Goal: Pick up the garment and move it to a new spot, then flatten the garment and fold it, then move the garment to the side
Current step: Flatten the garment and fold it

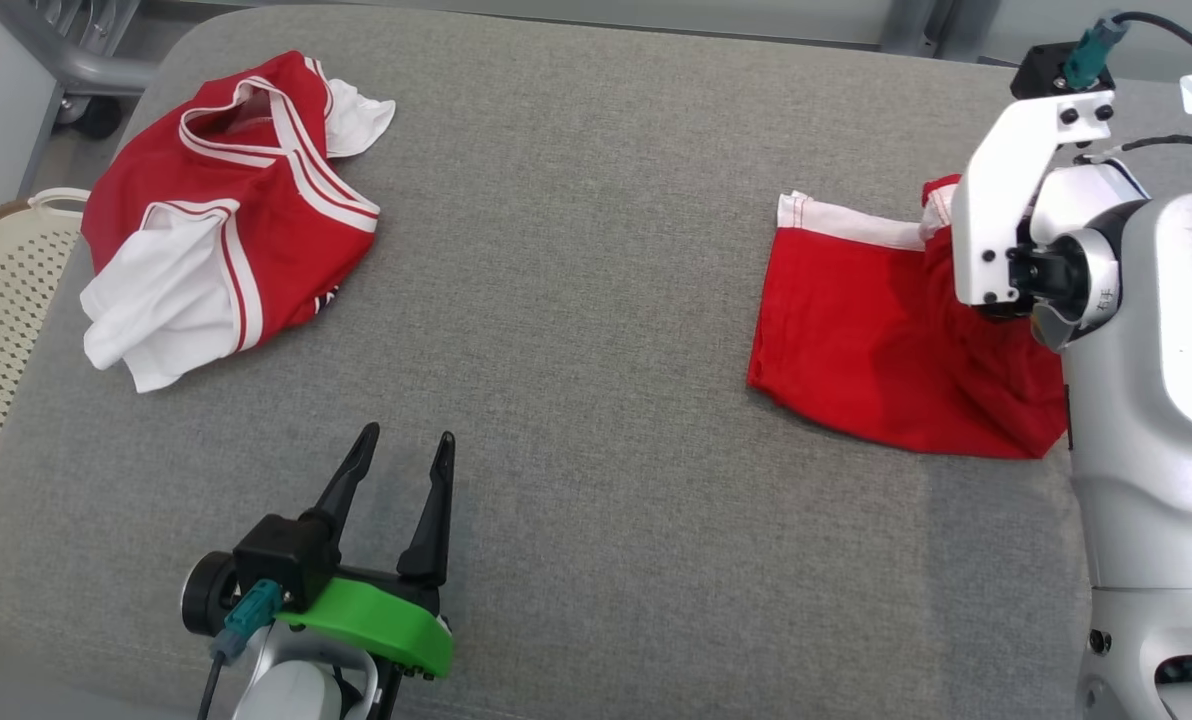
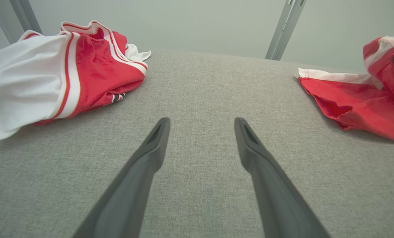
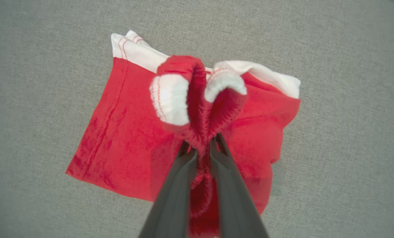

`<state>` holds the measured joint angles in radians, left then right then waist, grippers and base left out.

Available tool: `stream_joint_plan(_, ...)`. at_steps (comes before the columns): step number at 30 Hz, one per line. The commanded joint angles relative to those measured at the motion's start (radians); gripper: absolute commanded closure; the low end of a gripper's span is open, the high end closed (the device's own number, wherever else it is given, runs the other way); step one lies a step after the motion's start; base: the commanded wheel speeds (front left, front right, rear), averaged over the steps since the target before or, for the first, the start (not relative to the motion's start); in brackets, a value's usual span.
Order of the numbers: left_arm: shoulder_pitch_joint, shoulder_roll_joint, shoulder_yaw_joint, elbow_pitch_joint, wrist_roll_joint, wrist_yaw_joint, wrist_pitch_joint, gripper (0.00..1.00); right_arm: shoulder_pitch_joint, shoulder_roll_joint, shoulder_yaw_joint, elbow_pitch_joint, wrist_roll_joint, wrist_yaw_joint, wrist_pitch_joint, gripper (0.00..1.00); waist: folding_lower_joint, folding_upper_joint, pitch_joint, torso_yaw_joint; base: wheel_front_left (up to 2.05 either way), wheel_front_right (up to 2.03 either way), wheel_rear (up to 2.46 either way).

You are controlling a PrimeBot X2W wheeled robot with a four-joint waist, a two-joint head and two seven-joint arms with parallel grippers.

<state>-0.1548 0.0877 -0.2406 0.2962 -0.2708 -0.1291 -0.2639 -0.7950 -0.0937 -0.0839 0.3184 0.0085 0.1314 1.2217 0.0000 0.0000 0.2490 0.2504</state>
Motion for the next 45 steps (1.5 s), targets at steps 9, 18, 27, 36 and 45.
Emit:
stream_joint_plan(9, -0.007, -0.009, -0.019, 0.003, -0.014, -0.002, 0.0, 0.0, -0.053, 0.038, 0.013, 0.1, 0.014, -0.001, -0.036, 1.0, 0.0, 0.0, 0.007, 0.058, 0.0, 0.0, 0.0)
stream_joint_plan(18, -0.009, -0.019, -0.029, 0.009, -0.015, -0.002, 0.0, 0.0, -0.082, 0.042, 0.011, 0.204, 0.035, -0.001, -0.082, 1.0, 0.0, 0.0, 0.02, 0.106, 0.0, 0.0, 0.0)
stream_joint_plan(27, -0.009, -0.025, -0.027, 0.006, -0.014, -0.002, 0.0, 0.0, -0.094, 0.042, -0.027, 0.275, 0.016, -0.001, -0.125, 1.0, 0.0, 0.0, 0.035, 0.133, 0.0, 0.0, 0.0)
stream_joint_plan(36, -0.014, -0.03, -0.031, 0.011, -0.011, -0.002, 0.0, 0.0, -0.119, 0.043, -0.046, 0.342, 0.006, -0.001, -0.18, 0.0, 0.0, 0.0, 0.042, 0.147, 0.0, 0.0, 0.0)
stream_joint_plan(45, 0.002, -0.028, -0.017, 0.016, -0.004, -0.002, 0.0, 0.0, -0.161, 0.042, 0.019, 0.315, 0.086, -0.001, -0.293, 0.0, 0.0, 0.0, 0.01, 0.116, 0.0, 0.0, 0.0)
